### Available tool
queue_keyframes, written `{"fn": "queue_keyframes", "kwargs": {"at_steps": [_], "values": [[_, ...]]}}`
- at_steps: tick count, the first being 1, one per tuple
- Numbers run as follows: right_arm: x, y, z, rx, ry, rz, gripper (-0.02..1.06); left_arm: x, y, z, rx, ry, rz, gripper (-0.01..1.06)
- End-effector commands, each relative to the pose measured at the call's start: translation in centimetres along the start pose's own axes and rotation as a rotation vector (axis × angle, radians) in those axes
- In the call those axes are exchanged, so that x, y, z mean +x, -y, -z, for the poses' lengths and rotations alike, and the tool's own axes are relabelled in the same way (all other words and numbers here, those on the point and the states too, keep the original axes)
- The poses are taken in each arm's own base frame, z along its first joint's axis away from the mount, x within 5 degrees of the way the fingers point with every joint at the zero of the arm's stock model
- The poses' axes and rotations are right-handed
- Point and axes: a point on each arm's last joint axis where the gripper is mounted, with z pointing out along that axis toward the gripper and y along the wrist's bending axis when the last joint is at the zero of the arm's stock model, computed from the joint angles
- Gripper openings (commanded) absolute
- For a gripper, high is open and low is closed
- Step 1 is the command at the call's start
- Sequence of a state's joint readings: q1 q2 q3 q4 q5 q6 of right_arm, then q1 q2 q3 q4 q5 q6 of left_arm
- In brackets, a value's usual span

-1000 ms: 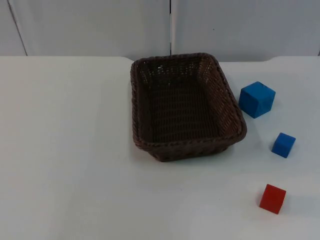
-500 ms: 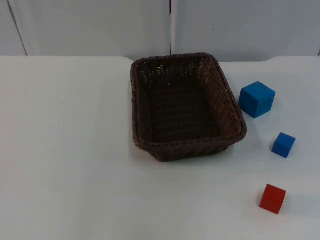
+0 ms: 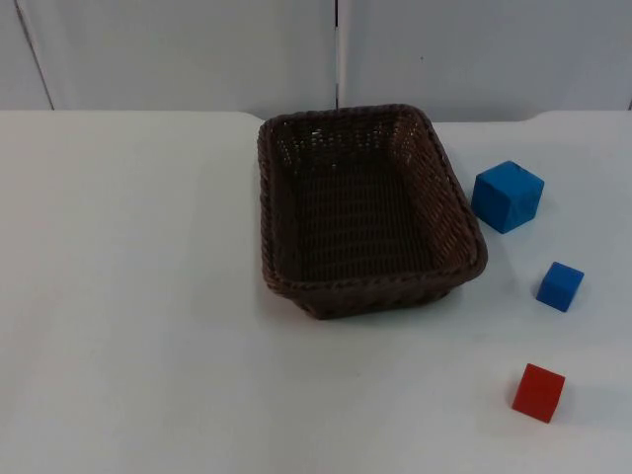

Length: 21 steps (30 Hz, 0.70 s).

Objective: Pick up the basket with the left hand and place the largest block into the basket with the right hand.

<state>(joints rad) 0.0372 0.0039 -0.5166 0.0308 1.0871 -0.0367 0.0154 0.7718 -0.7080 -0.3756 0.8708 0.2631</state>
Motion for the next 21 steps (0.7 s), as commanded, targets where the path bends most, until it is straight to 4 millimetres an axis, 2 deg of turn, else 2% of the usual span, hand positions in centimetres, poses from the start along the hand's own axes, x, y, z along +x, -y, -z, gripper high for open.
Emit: {"fn": "queue_keyframes", "kwargs": {"at_steps": [1,5,11,16,21], "values": [[-0.1,0.0,0.1,0.008,0.013,0.004,1.05,-0.6,0.0,-0.5,0.019,0.011,0.006,1.05],[-0.1,0.0,0.1,0.008,0.013,0.004,1.05,-1.3,-0.2,-2.1,0.054,-0.015,0.018,1.05],[-0.1,0.0,0.1,0.008,0.013,0.004,1.05,-2.8,-0.4,-2.8,0.058,-0.034,0.027,1.05],[-0.1,0.0,0.1,0.008,0.013,0.004,1.05,-5.6,-0.6,-3.3,0.053,0.002,0.023,1.05],[-0.1,0.0,0.1,0.008,0.013,0.004,1.05,-6.8,-1.0,-4.5,0.052,-0.019,0.031,1.05]]}}
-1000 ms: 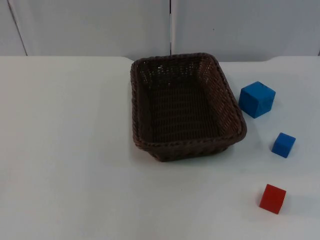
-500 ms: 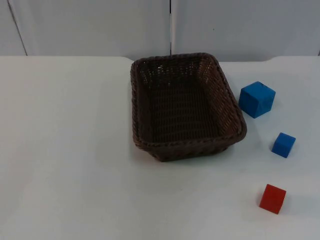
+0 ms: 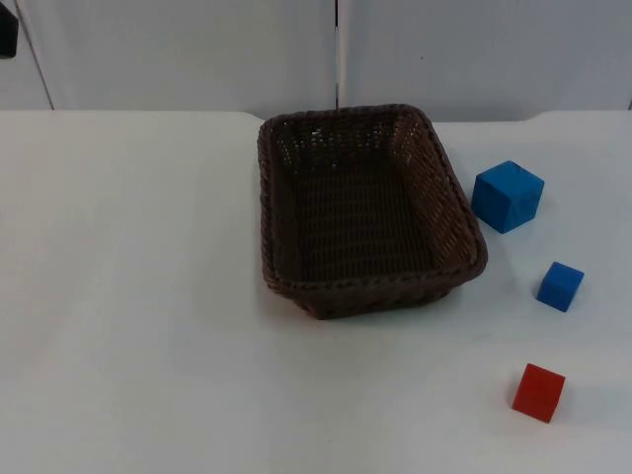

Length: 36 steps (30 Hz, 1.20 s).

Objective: Pick up the basket with the left hand and place the largest block into the basket with the right hand.

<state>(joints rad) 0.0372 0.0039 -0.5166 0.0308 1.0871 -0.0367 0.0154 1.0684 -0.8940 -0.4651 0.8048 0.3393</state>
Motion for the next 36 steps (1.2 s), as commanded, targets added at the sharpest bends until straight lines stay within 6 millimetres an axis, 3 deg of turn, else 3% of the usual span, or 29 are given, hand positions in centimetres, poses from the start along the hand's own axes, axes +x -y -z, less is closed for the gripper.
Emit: {"fn": "queue_keyframes", "kwargs": {"at_steps": [1,16,21,26,36], "values": [[-0.1,0.0,0.1,0.008,0.013,0.004,1.05,-1.1,-0.4,-1.2,0.007,-0.014,0.020,1.05],[-0.1,0.0,0.1,0.008,0.013,0.004,1.05,-2.8,-2.5,-7.7,0.016,-0.172,0.039,1.05],[-0.1,0.0,0.1,0.008,0.013,0.004,1.05,-3.3,-3.0,-9.0,0.018,-0.195,0.046,1.05],[-0.1,0.0,0.1,0.008,0.013,0.004,1.05,-4.1,-2.5,-10.9,0.029,-0.201,0.010,1.05],[-0.1,0.0,0.1,0.008,0.013,0.004,1.05,-5.6,0.6,-16.3,0.092,-0.241,-0.091,1.05]]}}
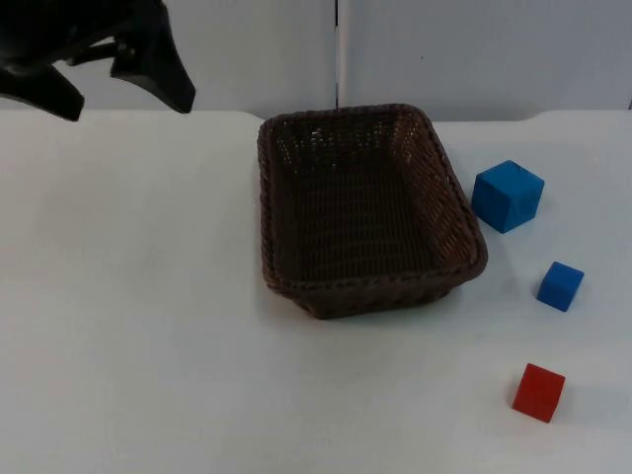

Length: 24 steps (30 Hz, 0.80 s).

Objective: Pick up the basket with the left hand and place the largest block into the basket with the right hand.

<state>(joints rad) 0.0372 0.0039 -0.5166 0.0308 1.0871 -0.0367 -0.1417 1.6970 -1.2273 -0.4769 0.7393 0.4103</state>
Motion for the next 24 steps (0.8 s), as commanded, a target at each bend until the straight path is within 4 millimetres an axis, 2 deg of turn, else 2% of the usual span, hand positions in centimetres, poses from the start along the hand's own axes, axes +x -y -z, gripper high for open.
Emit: {"fn": "queue_keyframes", "kwargs": {"at_steps": [1,5,7,10,24], "values": [[-0.1,0.0,0.1,0.008,0.013,0.004,1.05,-0.7,0.5,-0.9,0.014,0.005,-0.008,1.05],[-0.1,0.0,0.1,0.008,0.013,0.004,1.05,-1.8,1.3,-3.6,0.038,-0.023,-0.011,1.05],[-0.1,0.0,0.1,0.008,0.013,0.004,1.05,-2.1,1.3,-4.1,0.041,-0.024,-0.004,1.05],[-0.1,0.0,0.1,0.008,0.013,0.004,1.05,-2.8,1.2,-6.1,0.049,-0.039,0.033,1.05],[-0.1,0.0,0.1,0.008,0.013,0.004,1.05,-3.7,0.6,-10.8,0.087,-0.075,0.131,1.05]]}}
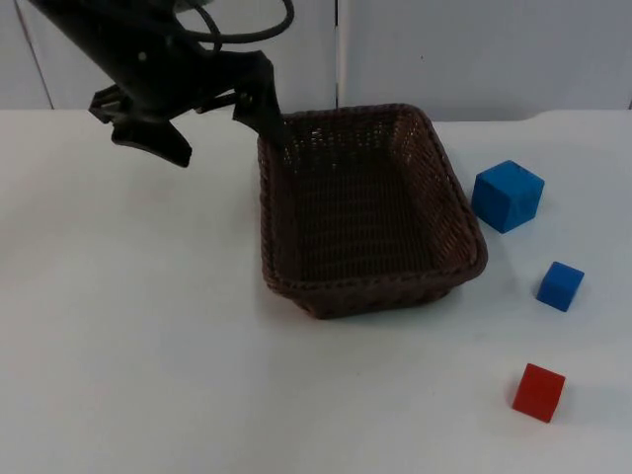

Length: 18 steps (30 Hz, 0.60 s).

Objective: Pick up the basket with the left hand and place the largest block into the basket with the right hand.

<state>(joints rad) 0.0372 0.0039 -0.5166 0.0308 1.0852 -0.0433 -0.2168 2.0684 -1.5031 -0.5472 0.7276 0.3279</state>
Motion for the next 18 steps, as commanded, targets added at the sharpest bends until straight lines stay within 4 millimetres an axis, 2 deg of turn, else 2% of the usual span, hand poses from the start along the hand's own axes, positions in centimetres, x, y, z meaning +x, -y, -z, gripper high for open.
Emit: {"fn": "queue_keyframes", "kwargs": {"at_steps": [1,9,12,18], "values": [[0.0,0.0,0.1,0.008,0.011,-0.002,1.05,-0.4,0.3,-0.7,0.017,0.006,0.031,1.05],[0.0,0.0,0.1,0.008,0.011,-0.002,1.05,-1.2,0.9,-3.5,0.025,-0.004,0.071,1.05],[0.0,0.0,0.1,0.008,0.011,-0.002,1.05,-1.5,1.4,-5.4,0.030,-0.018,0.088,1.05],[0.0,0.0,0.1,0.008,0.011,-0.002,1.05,-1.4,0.7,-7.7,0.027,-0.046,0.136,1.05]]}}
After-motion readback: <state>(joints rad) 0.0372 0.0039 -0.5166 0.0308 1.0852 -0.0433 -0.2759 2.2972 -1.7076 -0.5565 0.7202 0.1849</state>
